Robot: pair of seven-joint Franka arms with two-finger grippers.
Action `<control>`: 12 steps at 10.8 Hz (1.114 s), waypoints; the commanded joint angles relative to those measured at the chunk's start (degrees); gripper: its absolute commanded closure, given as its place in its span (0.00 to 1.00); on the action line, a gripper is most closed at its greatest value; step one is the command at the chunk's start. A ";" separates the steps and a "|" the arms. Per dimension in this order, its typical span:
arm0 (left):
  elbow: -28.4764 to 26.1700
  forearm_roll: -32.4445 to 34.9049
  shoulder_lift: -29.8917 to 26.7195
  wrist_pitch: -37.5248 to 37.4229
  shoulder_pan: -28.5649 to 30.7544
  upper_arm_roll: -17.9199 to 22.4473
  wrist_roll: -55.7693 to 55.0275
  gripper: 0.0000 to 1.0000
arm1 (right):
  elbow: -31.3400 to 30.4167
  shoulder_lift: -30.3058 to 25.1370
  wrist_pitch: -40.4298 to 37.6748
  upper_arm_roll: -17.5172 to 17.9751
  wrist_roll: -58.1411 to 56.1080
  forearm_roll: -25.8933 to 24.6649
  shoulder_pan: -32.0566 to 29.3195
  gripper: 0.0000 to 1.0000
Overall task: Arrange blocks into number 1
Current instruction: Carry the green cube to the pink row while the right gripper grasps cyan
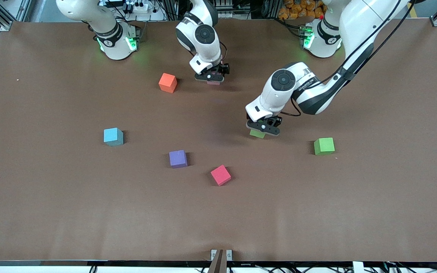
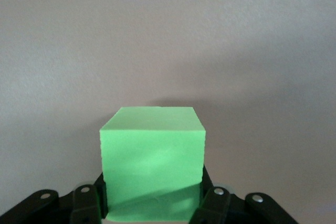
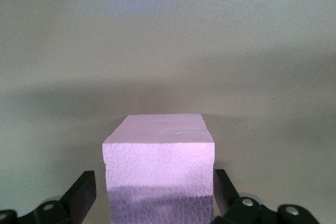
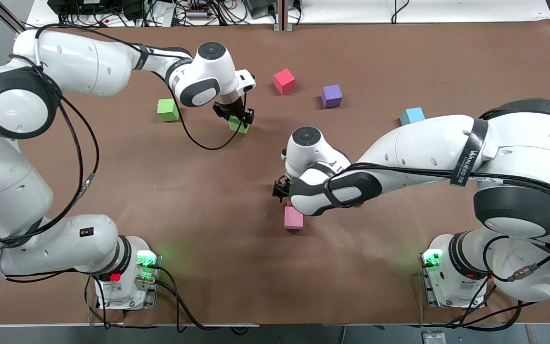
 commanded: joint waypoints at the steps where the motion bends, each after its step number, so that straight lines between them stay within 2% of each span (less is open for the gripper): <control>1: -2.35 -1.48 -2.11 -1.28 0.60 -1.74 -2.96 1.00 | -0.77 -2.21 -0.12 -0.99 0.62 1.13 0.24 0.00; 3: -2.27 -1.48 -2.64 -4.43 0.68 -2.97 -4.98 1.00 | -0.68 -4.23 -0.74 -3.35 -0.34 0.60 -1.86 0.00; 4: -2.27 -1.48 -2.99 -5.14 1.29 -3.75 -5.25 1.00 | -0.50 -5.46 -2.74 -5.97 -3.48 0.60 -3.09 0.00; 6: -2.09 -2.09 -2.82 -5.24 1.74 -4.55 -5.86 1.00 | 2.90 -6.26 -11.94 -13.87 -12.70 0.51 -4.59 0.00; 8: -1.48 -3.15 -2.73 -5.24 -0.27 -5.25 -6.21 1.00 | 7.74 -5.39 -18.99 -23.44 -22.09 0.42 -5.47 0.00; 9: -0.78 -4.28 -2.55 -5.15 -2.20 -5.26 -6.82 1.00 | 8.11 -5.30 -20.33 -26.10 -28.32 0.42 -8.18 0.00; 12: 2.56 -10.96 -2.46 -4.98 -10.54 -3.25 -9.45 1.00 | 8.11 -3.28 -20.43 -26.65 -48.28 0.34 -21.35 0.00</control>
